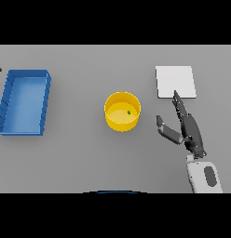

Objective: Pick up the red beaker and tilt it to pour out 1 green nut into yellow bowl. Pick up the yellow bowl and place it on the metallic measuring scale.

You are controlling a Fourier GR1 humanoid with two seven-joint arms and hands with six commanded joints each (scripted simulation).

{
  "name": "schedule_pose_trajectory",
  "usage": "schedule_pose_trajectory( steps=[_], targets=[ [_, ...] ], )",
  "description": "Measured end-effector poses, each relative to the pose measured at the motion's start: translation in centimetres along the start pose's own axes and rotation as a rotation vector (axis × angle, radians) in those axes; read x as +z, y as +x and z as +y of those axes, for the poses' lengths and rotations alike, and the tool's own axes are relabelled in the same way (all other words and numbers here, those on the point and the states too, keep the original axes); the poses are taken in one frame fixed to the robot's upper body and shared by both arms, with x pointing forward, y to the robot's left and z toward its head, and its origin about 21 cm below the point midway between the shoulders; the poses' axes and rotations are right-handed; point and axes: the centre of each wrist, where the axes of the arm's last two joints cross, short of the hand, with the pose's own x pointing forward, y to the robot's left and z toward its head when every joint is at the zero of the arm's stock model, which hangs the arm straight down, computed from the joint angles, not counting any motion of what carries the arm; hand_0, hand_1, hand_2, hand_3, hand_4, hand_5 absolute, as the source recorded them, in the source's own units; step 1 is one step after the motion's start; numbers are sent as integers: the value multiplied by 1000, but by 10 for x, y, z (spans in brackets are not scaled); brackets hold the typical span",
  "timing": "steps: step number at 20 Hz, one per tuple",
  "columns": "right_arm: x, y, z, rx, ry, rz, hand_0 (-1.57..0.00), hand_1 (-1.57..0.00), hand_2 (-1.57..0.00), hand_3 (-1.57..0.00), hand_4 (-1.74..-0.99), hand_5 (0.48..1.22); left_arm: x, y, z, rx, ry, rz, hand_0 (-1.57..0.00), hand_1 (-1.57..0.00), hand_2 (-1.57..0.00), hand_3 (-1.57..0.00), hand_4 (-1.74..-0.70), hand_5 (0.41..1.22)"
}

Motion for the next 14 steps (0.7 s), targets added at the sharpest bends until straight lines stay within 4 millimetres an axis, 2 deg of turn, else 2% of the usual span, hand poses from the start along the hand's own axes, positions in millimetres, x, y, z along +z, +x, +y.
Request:
schedule_pose_trajectory(
  steps=[1, 2, 4, 5, 7, 8, 9, 11, 12, 14],
  targets=[
    [2, -2, -2, -5, 4, 0, 1, 1, 1, 1, -1335, 725, 3, -5, -4, 5, 5, 8, -1571, -1571, -1571, -1319, -1737, 1146],
    [2, -2, -1, -7, 3, 11, 1, 1, 1, 1, -1336, 727, 6, -8, -8, 16, 8, 6, -1571, -1571, -1571, -1369, -1682, 1106],
    [-2, -4, 0, -4, -5, 18, 1, 1, 1, 1, -1326, 728, 13, -11, -13, 28, -14, -2, -1571, -1571, -1571, -1442, -1588, 962],
    [-1, -2, 3, -2, 0, -4, 1, 1, 1, 1, -1326, 730, 15, -12, -14, 26, -27, 0, -1571, -1571, -1571, -1273, -1502, 896],
    [0, -4, 4, -1, 3, 6, 1, 1, 1, 1, -1327, 730, 20, -17, -14, 21, -64, -6, -1571, -1571, -1571, -935, -1253, 810],
    [1, -4, 1, 2, -5, 6, 1, 1, 1, 1, -1325, 731, 23, -19, -15, 8, -90, -11, -1571, -1520, -1410, -852, -1135, 779],
    [2, -4, 2, 0, -8, 9, 1, 1, 1, 1, -1320, 731, 26, -19, -17, 22, -128, -38, -1437, -1291, -1163, -715, -1046, 757],
    [1, -3, -2, 4, -10, 3, 1, 1, 1, 1, -1321, 727, 32, -17, -12, 54, -187, -51, -982, -830, -747, -464, -922, 716],
    [0, -2, 0, -6, -8, 2, 1, 1, 1, 1, -1320, 726, 36, -13, -8, 58, -219, -82, -785, -664, -597, -371, -883, 701],
    [3, -4, -4, -3, -8, 10, 1, 1, 1, 1, -1318, 725, 38, -15, -5, 33, -254, -80, -502, -425, -382, -237, -830, 678]
  ],
)
